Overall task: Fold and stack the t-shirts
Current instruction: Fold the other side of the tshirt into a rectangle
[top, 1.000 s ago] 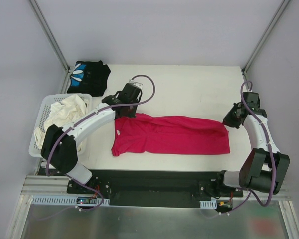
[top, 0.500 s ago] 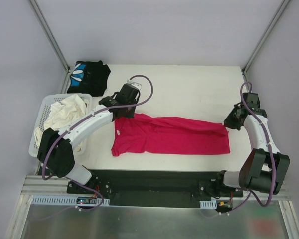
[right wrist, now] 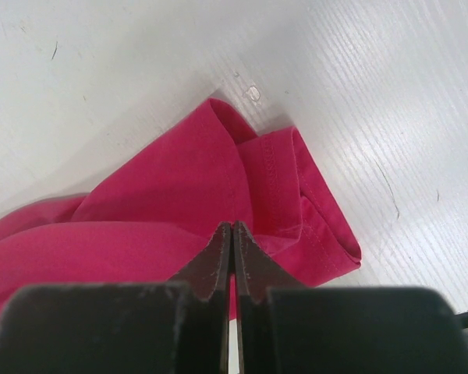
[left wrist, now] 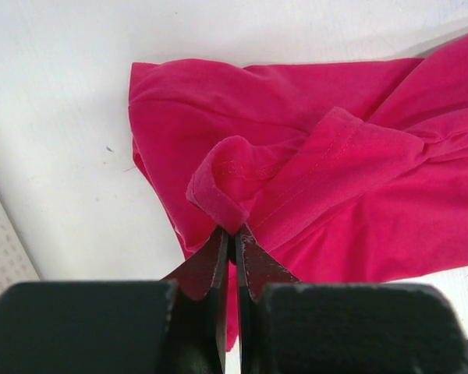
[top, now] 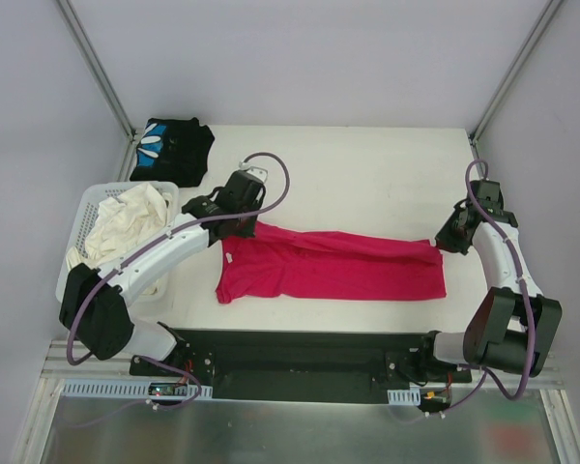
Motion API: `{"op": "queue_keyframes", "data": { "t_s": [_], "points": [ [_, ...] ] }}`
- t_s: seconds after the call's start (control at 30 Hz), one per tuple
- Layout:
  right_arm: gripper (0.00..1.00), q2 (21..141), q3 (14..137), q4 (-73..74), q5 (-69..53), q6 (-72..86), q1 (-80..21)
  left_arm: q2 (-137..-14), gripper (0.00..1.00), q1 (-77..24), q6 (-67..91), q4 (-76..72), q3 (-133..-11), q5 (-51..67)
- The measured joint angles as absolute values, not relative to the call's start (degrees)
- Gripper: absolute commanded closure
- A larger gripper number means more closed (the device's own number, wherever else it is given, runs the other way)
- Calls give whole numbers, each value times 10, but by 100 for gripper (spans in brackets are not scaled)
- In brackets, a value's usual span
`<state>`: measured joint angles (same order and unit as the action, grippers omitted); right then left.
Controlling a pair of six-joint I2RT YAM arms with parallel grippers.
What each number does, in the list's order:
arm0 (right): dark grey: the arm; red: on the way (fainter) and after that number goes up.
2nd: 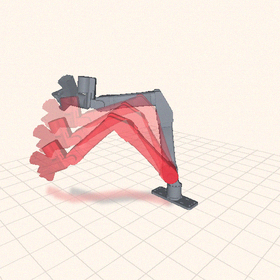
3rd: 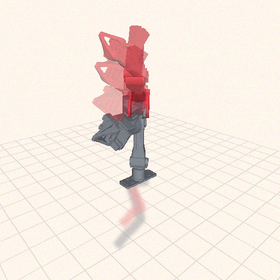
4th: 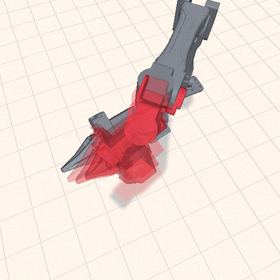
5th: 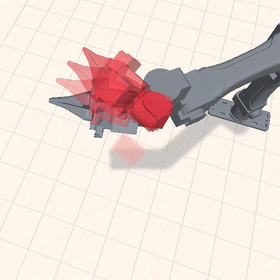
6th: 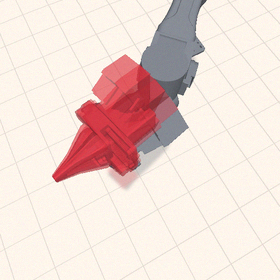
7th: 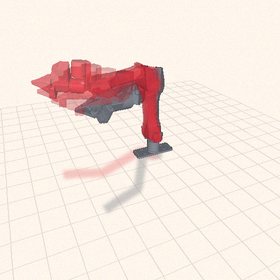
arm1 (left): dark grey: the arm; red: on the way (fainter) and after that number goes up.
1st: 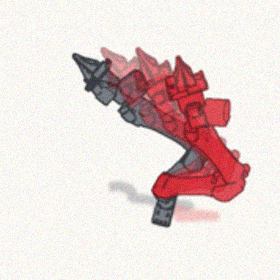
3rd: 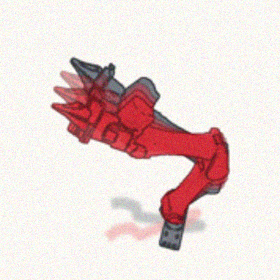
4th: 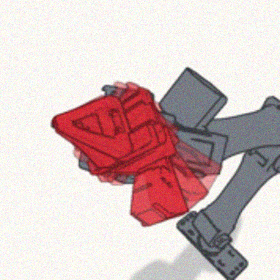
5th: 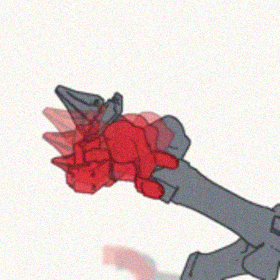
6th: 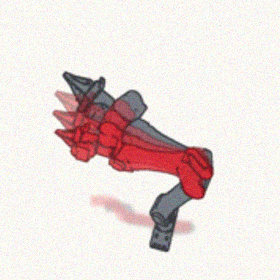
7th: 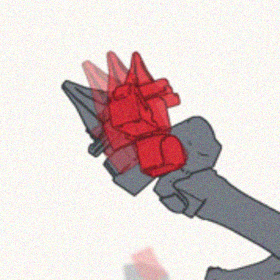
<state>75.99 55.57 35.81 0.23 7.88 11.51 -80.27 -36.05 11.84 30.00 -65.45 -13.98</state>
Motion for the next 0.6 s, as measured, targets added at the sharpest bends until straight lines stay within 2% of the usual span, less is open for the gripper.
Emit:
{"op": "queue_keyframes", "data": {
  "t_s": [0.4, 0.43, 0.5, 0.6],
  "points": [
    [99, 757, 556, 361, 2, 79, 115, -786, 98, -372, 143, 304, -635, -120],
    [99, 756, 556, 362, 2, 79, 115, -786, 98, -373, 144, 304, -633, -119],
    [99, 754, 556, 365, 2, 79, 115, -786, 89, -376, 147, 305, -630, -114],
    [99, 752, 556, 366, -3, 79, 115, -787, 87, -382, 153, 307, -628, -109]
  ]
}}
